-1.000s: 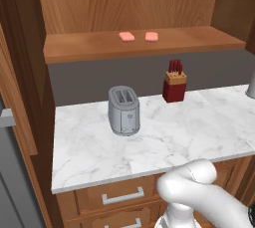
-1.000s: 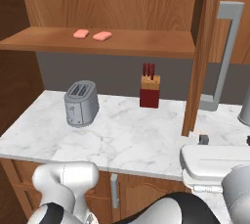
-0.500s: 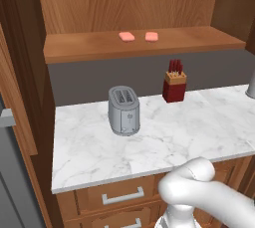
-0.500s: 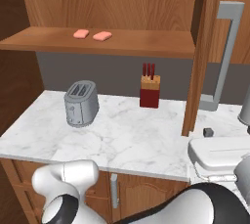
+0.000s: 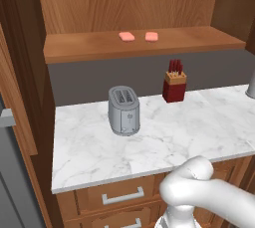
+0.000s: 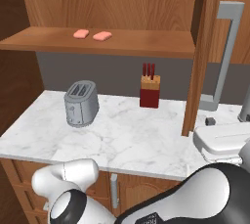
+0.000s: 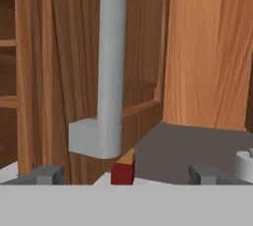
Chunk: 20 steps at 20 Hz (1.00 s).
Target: Pick up the bar soap and bar soap from the sink, and place them back in the cabinet, and close the cabinet doors.
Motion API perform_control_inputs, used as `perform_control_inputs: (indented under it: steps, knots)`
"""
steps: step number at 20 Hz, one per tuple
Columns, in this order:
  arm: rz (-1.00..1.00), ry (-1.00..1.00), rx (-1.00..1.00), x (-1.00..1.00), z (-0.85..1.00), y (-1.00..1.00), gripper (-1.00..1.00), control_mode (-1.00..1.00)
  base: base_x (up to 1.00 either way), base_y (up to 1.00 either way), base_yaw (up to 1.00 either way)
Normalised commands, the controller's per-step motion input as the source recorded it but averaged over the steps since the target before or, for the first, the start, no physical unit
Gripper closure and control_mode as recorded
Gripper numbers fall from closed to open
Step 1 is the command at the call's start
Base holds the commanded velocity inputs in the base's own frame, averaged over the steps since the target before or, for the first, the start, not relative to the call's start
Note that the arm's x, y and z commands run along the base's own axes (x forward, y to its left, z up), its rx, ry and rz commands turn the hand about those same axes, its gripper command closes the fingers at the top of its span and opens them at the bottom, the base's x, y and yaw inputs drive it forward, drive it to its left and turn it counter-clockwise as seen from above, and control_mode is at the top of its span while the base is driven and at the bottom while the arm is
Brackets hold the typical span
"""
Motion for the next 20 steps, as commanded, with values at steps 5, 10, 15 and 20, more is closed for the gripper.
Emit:
perform_control_inputs:
  steps: [5,10,15,20]
  knots:
    - [0.03,-0.01,0.0,0.23,0.0,0.0,-1.0,-1.0,0.0,0.0,0.0]
    - [0.08,-0.04,0.0,0.08,0.0,0.0,-1.0,-1.0,0.0,0.0,0.0]
    - [0.09,-0.05,0.0,0.07,0.0,0.0,-1.0,-1.0,0.0,0.0,0.0]
    - [0.09,-0.03,0.0,0.1,0.0,0.0,-1.0,-1.0,0.0,0.0,0.0]
